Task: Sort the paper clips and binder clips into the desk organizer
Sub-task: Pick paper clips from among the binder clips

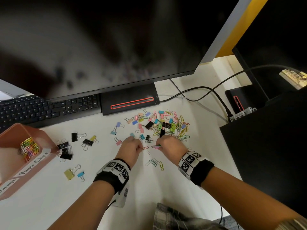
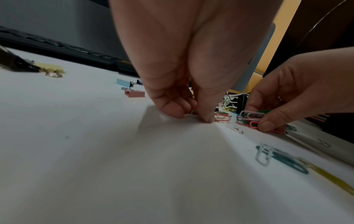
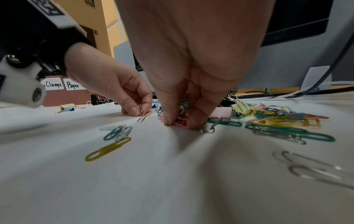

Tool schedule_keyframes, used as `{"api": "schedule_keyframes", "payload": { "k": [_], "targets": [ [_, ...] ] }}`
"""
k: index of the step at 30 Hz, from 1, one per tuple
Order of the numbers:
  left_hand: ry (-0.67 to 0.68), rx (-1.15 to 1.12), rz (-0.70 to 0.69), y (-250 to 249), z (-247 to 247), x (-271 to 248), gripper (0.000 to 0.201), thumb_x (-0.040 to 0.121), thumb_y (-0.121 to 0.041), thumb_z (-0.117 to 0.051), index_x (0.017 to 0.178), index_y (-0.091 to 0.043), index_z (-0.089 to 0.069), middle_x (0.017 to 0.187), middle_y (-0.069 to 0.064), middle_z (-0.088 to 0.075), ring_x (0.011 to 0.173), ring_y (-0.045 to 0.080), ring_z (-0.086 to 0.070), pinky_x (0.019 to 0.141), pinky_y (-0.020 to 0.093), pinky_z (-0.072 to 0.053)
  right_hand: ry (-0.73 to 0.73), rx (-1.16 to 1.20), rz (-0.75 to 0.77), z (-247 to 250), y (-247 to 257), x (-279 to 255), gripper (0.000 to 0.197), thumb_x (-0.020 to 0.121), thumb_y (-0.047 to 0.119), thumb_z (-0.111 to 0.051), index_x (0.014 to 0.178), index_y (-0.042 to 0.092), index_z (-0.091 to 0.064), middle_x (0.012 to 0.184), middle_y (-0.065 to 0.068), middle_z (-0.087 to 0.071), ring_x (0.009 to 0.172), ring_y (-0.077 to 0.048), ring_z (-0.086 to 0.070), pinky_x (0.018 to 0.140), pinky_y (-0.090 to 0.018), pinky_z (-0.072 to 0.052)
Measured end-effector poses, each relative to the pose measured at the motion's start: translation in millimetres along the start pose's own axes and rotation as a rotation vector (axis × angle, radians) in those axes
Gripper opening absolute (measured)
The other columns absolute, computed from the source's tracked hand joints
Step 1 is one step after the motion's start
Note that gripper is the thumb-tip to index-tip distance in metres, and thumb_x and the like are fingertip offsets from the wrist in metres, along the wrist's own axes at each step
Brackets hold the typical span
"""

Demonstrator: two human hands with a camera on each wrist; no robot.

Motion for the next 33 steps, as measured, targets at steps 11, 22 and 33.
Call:
{"api": "schedule_keyframes", "payload": {
  "k": [11, 22, 33],
  "targets": [
    [-0.060, -0.096, -0.015, -12.6, 2.6, 1.1, 0.026, 0.085, -0.012, -0.062, 0.111, -0.016, -0.064, 0.093, 0.003, -0.063, 0.081, 0.012, -0.053, 0.071, 0.013, -0.037, 0.031, 0.170, 0.006, 9.9, -4.6, -24.2, 0.021, 0.090, 0.028, -0.056, 0.103, 0.012, -0.064, 0.101, -0.007, -0.064, 0.093, -0.022, -0.058, 0.082, -0.034, -0.048],
    [-0.067, 0.014, 0.077, -17.0, -2.8, 17.9, 0.009, 0.084, -0.017, -0.062, 0.092, -0.015, -0.066, 0.092, 0.005, -0.058, 0.088, 0.024, -0.055, 0.078, 0.039, -0.050, 0.062, 0.257, -0.086, -25.3, 8.1, -45.6, 0.025, 0.088, 0.010, -0.055, 0.113, 0.009, -0.061, 0.108, -0.012, -0.063, 0.101, -0.028, -0.058, 0.086, -0.032, -0.044],
    [-0.019, -0.014, -0.057, -16.5, 7.7, 5.9, 0.008, 0.085, -0.013, -0.061, 0.078, -0.015, -0.058, 0.069, -0.006, -0.052, 0.069, 0.014, -0.047, 0.058, 0.016, -0.032, -0.029, 0.332, -0.113, -0.5, 6.6, -27.1, 0.017, 0.087, 0.012, -0.059, 0.101, 0.009, -0.068, 0.104, -0.012, -0.061, 0.095, -0.026, -0.058, 0.080, -0.026, -0.042]
  ]
}}
Point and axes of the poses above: each hand's wrist, its own x-axis towards the middle knuckle, its own z-axis out of the back of the hand, y = z × x, the point moved 10 cm from there along x, towards the middle knuckle
